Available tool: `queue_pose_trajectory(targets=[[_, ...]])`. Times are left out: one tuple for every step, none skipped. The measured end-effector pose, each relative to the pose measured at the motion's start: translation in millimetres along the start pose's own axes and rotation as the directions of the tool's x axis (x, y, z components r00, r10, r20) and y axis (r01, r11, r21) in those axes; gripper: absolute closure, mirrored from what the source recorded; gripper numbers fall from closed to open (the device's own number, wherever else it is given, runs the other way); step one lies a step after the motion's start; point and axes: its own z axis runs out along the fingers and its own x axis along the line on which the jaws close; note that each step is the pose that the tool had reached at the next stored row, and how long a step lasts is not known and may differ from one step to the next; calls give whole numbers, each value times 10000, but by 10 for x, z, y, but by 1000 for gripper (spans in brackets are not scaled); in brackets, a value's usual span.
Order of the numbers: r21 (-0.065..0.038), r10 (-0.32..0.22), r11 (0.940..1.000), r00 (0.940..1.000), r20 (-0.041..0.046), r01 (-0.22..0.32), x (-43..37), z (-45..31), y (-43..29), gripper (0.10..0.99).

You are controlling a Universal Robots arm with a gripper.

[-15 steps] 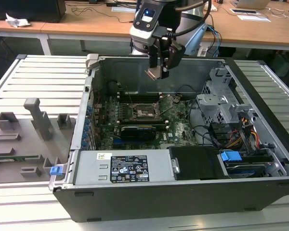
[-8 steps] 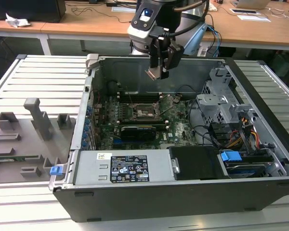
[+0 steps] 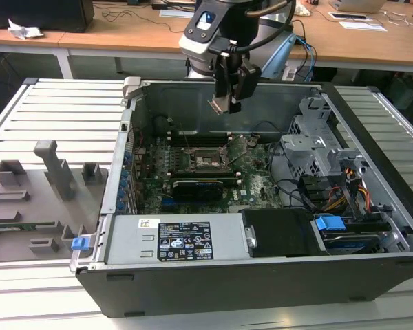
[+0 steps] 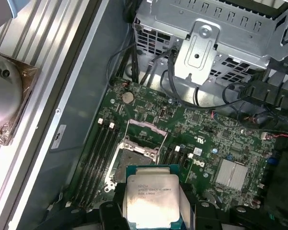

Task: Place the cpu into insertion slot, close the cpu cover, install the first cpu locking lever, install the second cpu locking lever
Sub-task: 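Place the cpu into insertion slot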

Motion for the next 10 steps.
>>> queue_pose_trajectory(targets=[[-2,76,10000,10000,7,-76,0,1,-1,561],[-3,148,9999,9999,13,-148,0,2,-1,561],[-6,248,9997,9997,21,-248,0,5,-2,561],[-8,329,9995,9995,28,-329,0,8,-2,561],[-9,442,9990,9990,39,-442,1,10,-3,561],[-12,545,9985,9985,48,-545,1,14,-3,561],[-15,663,9978,9978,59,-663,0,16,-4,561],[-18,766,9971,9970,68,-766,1,19,-4,561],[-22,959,9954,9954,85,-959,1,22,-6,561],[-27,1128,9936,9936,100,-1128,2,25,-9,561]])
